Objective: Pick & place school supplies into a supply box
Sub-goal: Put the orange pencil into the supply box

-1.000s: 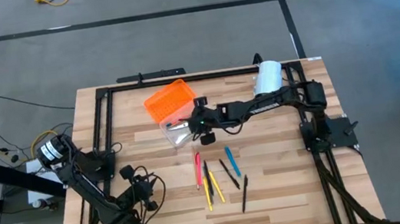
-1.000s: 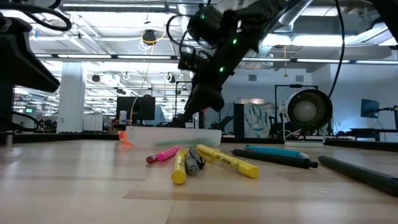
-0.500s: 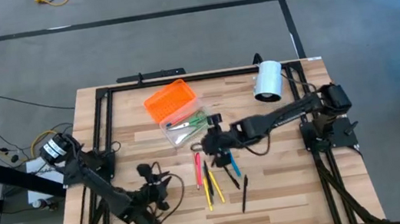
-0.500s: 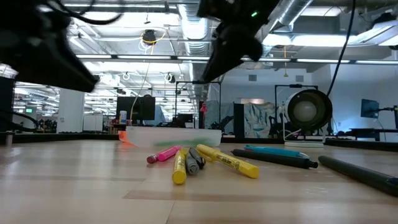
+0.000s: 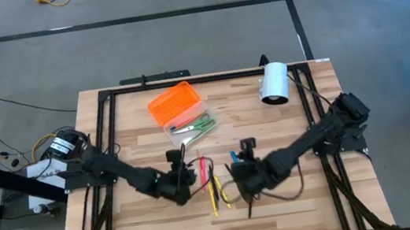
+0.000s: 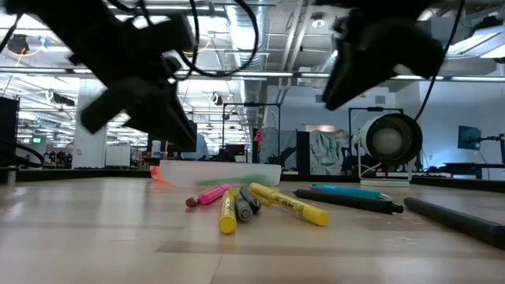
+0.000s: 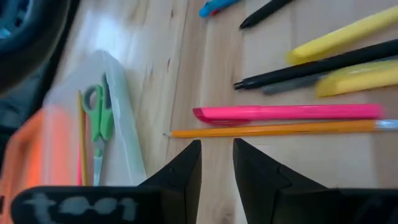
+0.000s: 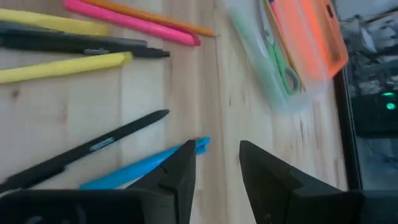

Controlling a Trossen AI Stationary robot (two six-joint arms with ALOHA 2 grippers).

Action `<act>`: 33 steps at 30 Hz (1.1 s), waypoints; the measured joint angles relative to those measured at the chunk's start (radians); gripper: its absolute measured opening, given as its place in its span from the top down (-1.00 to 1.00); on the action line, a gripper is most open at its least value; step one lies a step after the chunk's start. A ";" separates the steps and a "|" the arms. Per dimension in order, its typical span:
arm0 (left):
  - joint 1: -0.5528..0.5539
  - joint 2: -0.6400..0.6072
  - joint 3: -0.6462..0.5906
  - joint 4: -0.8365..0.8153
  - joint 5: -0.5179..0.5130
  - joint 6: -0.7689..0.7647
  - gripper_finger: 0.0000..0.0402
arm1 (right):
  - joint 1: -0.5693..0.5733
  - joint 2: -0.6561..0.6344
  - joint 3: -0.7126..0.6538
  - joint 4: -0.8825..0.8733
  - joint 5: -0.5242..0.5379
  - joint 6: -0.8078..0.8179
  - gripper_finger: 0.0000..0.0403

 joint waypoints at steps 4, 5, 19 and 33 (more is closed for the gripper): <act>0.064 0.000 0.000 0.087 0.084 0.071 0.58 | 0.092 0.000 -0.054 -0.011 0.087 0.147 0.41; 0.078 0.000 0.000 0.110 0.112 0.091 0.58 | 0.116 0.000 -0.064 -0.011 0.113 0.185 0.41; 0.202 0.000 0.000 0.182 0.365 0.215 0.58 | 0.345 0.000 -0.199 -0.034 0.396 0.599 0.41; 0.250 0.132 -0.009 0.251 0.449 0.219 0.58 | 0.354 0.000 -0.222 -0.036 0.436 0.655 0.41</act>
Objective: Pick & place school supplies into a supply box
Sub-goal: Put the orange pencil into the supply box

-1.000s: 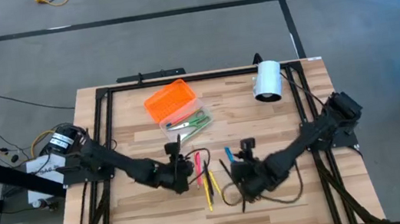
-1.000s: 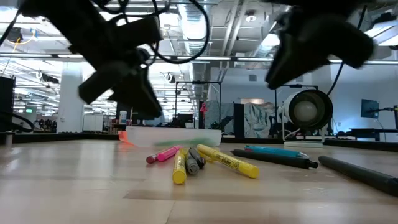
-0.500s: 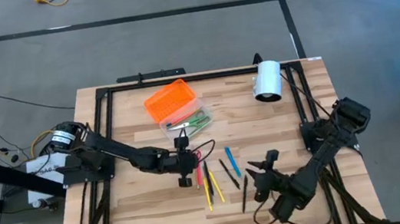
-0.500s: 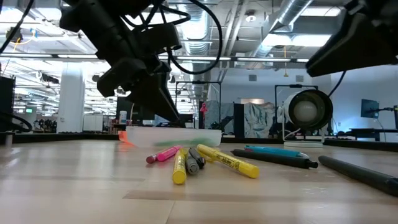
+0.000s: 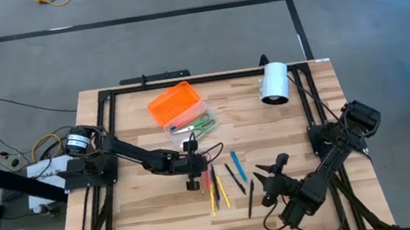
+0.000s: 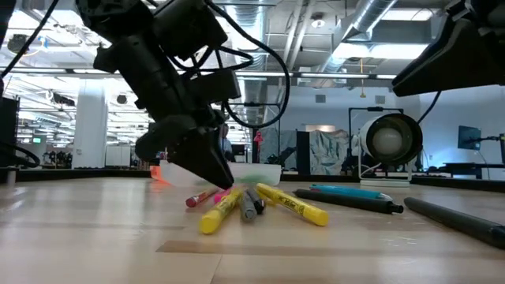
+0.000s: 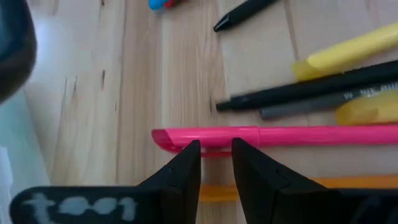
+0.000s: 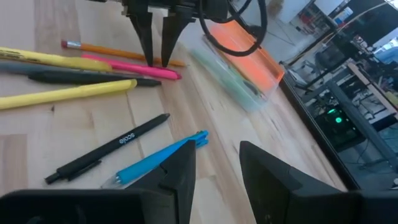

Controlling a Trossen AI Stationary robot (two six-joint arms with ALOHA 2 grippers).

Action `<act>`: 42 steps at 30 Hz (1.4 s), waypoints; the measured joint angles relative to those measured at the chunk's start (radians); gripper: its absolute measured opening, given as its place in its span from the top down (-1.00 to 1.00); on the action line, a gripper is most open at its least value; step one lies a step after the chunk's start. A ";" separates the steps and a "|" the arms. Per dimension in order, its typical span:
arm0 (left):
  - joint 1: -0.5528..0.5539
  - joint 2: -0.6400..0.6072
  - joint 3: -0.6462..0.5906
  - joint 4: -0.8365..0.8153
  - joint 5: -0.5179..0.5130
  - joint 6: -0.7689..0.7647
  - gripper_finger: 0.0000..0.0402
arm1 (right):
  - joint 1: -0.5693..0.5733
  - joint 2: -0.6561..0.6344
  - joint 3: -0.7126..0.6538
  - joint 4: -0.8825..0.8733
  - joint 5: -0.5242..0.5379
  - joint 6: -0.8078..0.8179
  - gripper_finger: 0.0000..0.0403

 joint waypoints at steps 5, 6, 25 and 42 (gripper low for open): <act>0.000 0.000 0.000 -0.023 0.004 -0.008 0.58 | -0.005 0.000 0.000 -0.001 -0.002 0.003 0.41; -0.002 -0.001 0.000 -0.037 0.011 -0.013 0.58 | -0.006 0.000 0.000 -0.001 -0.003 0.005 0.41; -0.115 -0.108 -0.010 -0.319 -0.066 -0.124 0.58 | -0.029 0.001 0.001 0.006 -0.006 -0.002 0.41; -0.732 -0.378 -0.033 -0.566 -0.067 -0.778 0.58 | -0.064 0.001 -0.050 0.018 0.010 0.029 0.41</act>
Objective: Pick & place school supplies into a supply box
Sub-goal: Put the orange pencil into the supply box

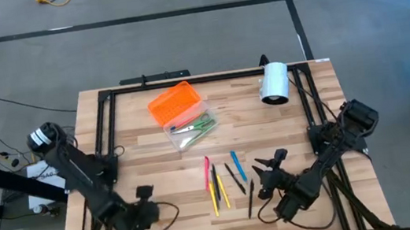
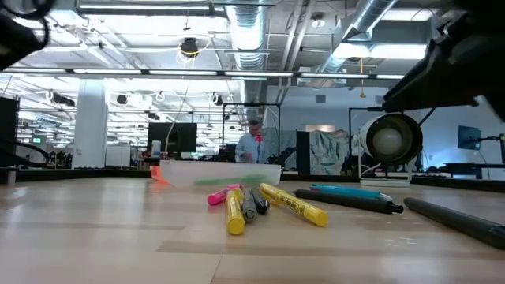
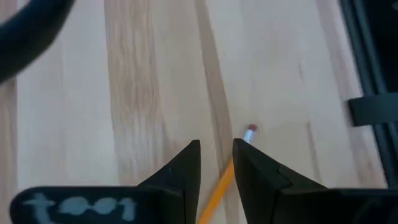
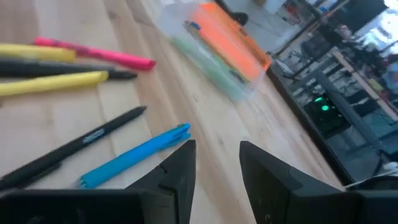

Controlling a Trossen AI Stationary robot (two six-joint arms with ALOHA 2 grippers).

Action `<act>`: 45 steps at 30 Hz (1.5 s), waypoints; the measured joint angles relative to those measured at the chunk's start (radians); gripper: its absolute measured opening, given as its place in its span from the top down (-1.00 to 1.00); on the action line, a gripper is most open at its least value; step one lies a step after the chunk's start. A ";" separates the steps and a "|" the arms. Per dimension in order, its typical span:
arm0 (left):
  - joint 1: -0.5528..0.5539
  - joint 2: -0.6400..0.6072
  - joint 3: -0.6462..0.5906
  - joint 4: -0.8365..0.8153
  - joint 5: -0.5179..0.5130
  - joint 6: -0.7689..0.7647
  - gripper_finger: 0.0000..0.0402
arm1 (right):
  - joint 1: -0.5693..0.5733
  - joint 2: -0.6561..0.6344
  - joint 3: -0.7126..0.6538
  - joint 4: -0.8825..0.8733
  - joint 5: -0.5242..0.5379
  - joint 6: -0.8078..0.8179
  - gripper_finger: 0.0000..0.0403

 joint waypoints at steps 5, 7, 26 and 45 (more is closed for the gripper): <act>-0.061 0.124 0.000 0.009 0.027 -0.108 0.58 | -0.041 0.000 -0.001 0.082 0.025 -0.059 0.41; -0.073 0.178 0.000 0.013 0.071 -0.148 0.58 | -0.053 0.000 -0.001 0.134 0.025 -0.111 0.41; -0.157 0.281 -0.006 0.075 0.080 -0.270 0.58 | -0.121 0.000 -0.001 0.468 -0.019 -0.453 0.41; -0.033 0.278 -0.002 0.023 0.165 -0.116 0.73 | -0.118 0.000 -0.001 0.456 -0.039 -0.454 0.41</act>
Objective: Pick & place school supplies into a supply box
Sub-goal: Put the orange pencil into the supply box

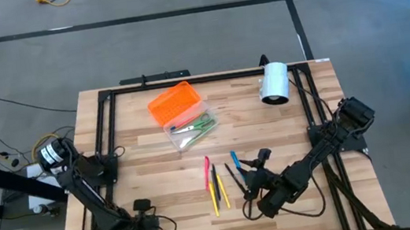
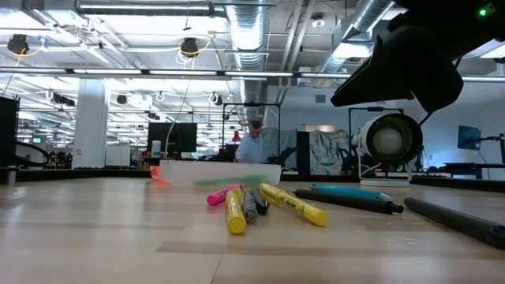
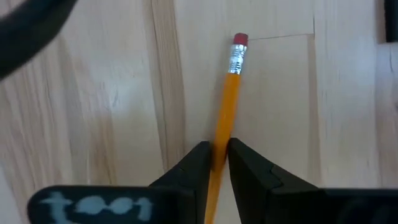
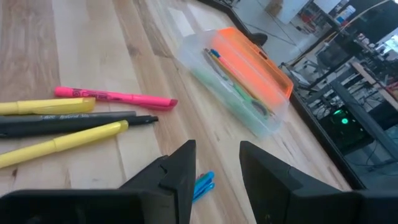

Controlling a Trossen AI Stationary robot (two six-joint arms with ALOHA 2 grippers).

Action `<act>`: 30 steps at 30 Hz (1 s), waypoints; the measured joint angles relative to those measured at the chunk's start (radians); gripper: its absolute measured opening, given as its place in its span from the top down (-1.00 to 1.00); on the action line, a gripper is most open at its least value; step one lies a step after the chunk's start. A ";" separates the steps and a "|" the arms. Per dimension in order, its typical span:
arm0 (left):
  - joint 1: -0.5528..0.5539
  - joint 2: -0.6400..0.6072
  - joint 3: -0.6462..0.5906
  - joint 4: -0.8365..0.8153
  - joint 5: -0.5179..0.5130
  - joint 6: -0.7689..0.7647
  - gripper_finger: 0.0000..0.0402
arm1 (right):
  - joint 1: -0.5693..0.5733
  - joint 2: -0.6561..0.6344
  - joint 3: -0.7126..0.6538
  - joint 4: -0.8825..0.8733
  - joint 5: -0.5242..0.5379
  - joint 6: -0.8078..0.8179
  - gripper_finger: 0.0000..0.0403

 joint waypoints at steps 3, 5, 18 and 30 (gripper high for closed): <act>0.014 -0.001 0.001 -0.001 0.007 0.035 0.78 | 0.000 0.000 0.000 0.002 -0.005 0.000 0.41; 0.022 -0.001 0.001 -0.001 0.007 0.062 0.83 | 0.000 0.000 0.000 0.004 -0.011 0.001 0.41; 0.043 -0.001 0.008 -0.021 -0.017 0.135 0.92 | 0.000 0.000 0.000 0.008 -0.030 0.002 0.41; 0.081 0.020 0.048 -0.238 -0.246 0.160 0.96 | 0.000 0.000 0.000 0.009 -0.030 0.003 0.41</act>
